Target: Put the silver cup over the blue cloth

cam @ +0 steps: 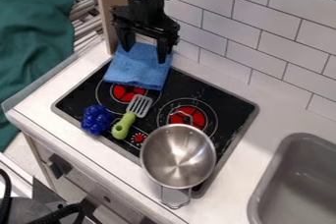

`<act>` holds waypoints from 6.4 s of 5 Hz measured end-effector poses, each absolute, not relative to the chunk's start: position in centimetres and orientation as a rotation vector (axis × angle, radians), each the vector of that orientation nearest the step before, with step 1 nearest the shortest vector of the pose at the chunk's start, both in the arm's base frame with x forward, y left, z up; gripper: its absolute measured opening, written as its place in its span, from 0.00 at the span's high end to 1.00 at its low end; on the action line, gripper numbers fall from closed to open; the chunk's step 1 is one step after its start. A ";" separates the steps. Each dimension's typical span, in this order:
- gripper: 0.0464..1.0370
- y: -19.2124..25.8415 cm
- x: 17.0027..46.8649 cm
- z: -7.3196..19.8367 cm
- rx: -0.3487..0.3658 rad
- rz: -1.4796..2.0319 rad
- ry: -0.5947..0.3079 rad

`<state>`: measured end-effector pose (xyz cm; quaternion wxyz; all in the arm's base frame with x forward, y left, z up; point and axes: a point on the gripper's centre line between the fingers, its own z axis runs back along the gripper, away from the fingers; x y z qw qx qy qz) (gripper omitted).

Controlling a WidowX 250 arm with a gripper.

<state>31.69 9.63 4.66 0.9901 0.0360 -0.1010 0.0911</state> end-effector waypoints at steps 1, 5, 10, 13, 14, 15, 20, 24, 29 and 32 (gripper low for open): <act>0.04 9.4 31.0 3.4 0.064 0.188 -0.168; 0.04 3.5 24.0 4.3 0.004 0.173 -0.118; 0.04 3.8 21.3 -2.6 0.005 0.244 0.063; 0.70 3.0 21.9 -4.1 -0.055 0.275 0.057; 0.84 3.0 22.2 -3.7 -0.051 0.262 0.053; 0.92 2.5 22.7 -2.9 -0.046 0.245 0.036; 0.99 10.1 33.5 3.4 0.017 0.328 -0.063; 0.99 19.0 34.9 0.3 0.014 0.431 0.047; 0.56 17.4 33.1 0.9 0.075 0.407 0.031; 0.03 12.3 32.7 5.1 0.134 0.250 -0.079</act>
